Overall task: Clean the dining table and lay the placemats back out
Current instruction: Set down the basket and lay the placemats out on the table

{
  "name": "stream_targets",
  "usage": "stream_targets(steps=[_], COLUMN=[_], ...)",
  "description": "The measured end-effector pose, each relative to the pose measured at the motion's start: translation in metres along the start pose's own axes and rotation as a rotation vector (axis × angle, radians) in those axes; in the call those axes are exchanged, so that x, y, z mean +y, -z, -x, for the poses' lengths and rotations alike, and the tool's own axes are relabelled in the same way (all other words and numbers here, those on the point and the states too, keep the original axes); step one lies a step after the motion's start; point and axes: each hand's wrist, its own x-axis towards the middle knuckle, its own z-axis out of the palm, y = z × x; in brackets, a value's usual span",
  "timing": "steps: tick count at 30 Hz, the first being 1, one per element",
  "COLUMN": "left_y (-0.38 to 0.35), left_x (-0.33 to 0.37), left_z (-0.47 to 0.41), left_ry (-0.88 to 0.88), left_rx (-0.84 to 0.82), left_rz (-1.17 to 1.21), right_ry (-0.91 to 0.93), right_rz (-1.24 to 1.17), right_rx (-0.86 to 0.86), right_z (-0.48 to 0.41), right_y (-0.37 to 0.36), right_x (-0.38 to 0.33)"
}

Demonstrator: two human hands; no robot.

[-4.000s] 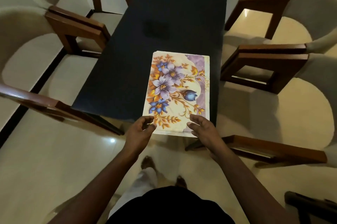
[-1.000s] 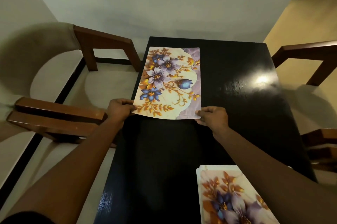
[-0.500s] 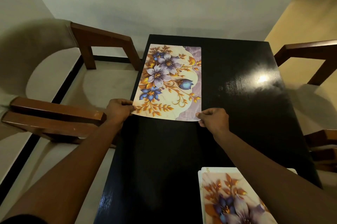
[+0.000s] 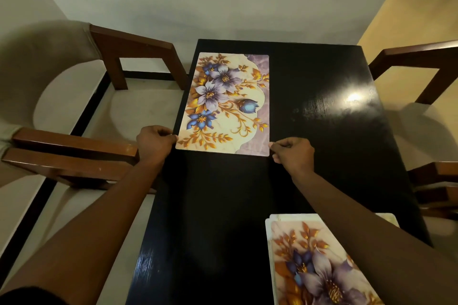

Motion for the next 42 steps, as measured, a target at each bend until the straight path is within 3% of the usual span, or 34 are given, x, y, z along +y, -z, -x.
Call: stream_targets(steps=[6, 13, 21, 26, 34, 42], left_y=[0.005, -0.004, -0.008, -0.007, -0.012, -0.018], left_x=[0.011, 0.017, -0.007, -0.037, -0.085, -0.115], left_z=[0.045, 0.166, 0.352, 0.478, 0.619, 0.677], left_ry=[-0.007, -0.033, 0.052, 0.156, 0.295, 0.325], left_rx=[-0.097, -0.229, -0.329, -0.369, -0.342, -0.326], left_rz=[0.062, 0.173, 0.25, 0.268, 0.22, 0.043], right_ry=[0.042, 0.081, 0.079, -0.05, -0.158, -0.127], right_rz=[-0.035, -0.105, -0.222, -0.332, -0.254, -0.013], right_rx=[-0.029, -0.085, -0.147, -0.162, -0.257, -0.28], right_z=[0.032, 0.101, 0.21, 0.281, 0.359, 0.394], right_y=[0.034, 0.092, 0.181, 0.233, 0.302, 0.345], right_x=[0.018, 0.062, 0.145, 0.222, 0.33, 0.383])
